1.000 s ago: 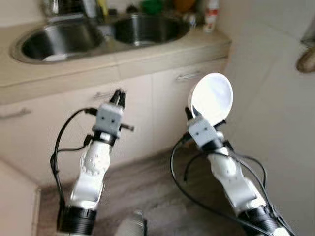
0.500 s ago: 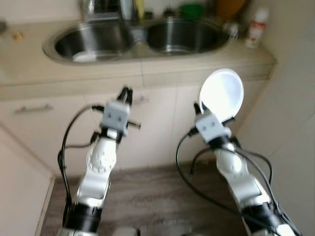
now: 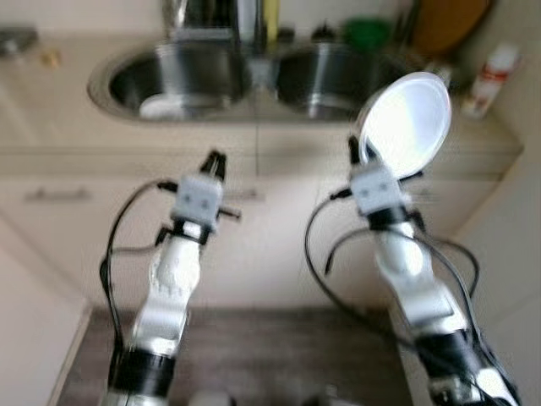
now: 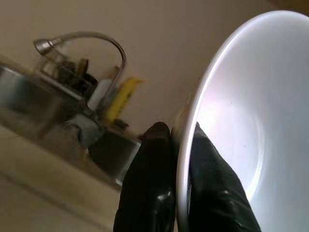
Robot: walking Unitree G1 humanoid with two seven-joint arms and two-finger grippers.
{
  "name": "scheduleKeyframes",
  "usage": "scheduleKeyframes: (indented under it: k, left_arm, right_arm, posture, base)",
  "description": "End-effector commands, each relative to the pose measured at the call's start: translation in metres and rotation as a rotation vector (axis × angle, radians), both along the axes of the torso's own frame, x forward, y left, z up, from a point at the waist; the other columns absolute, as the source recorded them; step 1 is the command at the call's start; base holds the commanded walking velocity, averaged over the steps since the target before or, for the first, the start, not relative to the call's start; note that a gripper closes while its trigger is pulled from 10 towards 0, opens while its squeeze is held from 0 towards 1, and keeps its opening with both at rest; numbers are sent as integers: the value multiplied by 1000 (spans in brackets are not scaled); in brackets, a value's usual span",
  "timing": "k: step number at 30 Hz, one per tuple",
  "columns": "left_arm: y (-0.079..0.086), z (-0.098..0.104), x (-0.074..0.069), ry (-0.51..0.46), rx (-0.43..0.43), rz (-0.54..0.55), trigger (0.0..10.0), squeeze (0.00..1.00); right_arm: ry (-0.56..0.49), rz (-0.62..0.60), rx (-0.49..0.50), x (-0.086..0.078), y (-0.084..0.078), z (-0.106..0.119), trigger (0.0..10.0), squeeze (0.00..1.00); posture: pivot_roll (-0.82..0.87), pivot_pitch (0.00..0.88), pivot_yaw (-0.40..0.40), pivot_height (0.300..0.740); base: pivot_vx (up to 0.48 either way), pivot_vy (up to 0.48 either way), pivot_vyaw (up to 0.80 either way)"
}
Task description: Kitchen organization
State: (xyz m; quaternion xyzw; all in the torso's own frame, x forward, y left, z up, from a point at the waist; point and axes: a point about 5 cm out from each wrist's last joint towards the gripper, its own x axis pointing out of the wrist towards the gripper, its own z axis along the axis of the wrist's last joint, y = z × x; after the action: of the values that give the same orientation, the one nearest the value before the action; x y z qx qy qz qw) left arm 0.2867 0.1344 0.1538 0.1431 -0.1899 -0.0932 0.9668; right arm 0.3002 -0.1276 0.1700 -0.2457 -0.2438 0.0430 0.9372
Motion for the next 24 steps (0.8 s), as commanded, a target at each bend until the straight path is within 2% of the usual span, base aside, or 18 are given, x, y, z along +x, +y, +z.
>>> scheduleKeyframes:
  k: [1, 4, 7, 10, 24]
  left_arm:
    - [9, 2, 0, -13, 10, 26, 10000, 0]
    - [9, 3, 1, -19, 9, 30, 10000, 0]
    - [10, 4, 1, -24, 7, 32, 10000, 0]
    - [9, 4, 2, -29, 7, 32, 10000, 0]
    - [9, 6, 3, -36, 5, 30, 10000, 0]
  right_arm:
    - [-42, 43, -31, -1, 13, 8, 10000, 0]
    - [-44, 49, -47, -2, 16, 7, 10000, 0]
    - [-53, 70, -4, -3, 19, 10, 10000, 0]
    - [-49, 57, 23, 0, 17, 12, 10000, 0]
    - [-67, 34, 26, 7, 11, 21, 10000, 0]
  posture:
    - [174, 0, -30, 740]
    - [174, 0, -30, 740]
    - [176, 0, -30, 740]
    - [176, 0, -29, 740]
    - [172, 0, -25, 740]
  base:
    - [337, 0, 800]
    - [337, 0, 800]
    - [335, 0, 800]
    - [339, 0, 0]
    - [336, 0, 0]
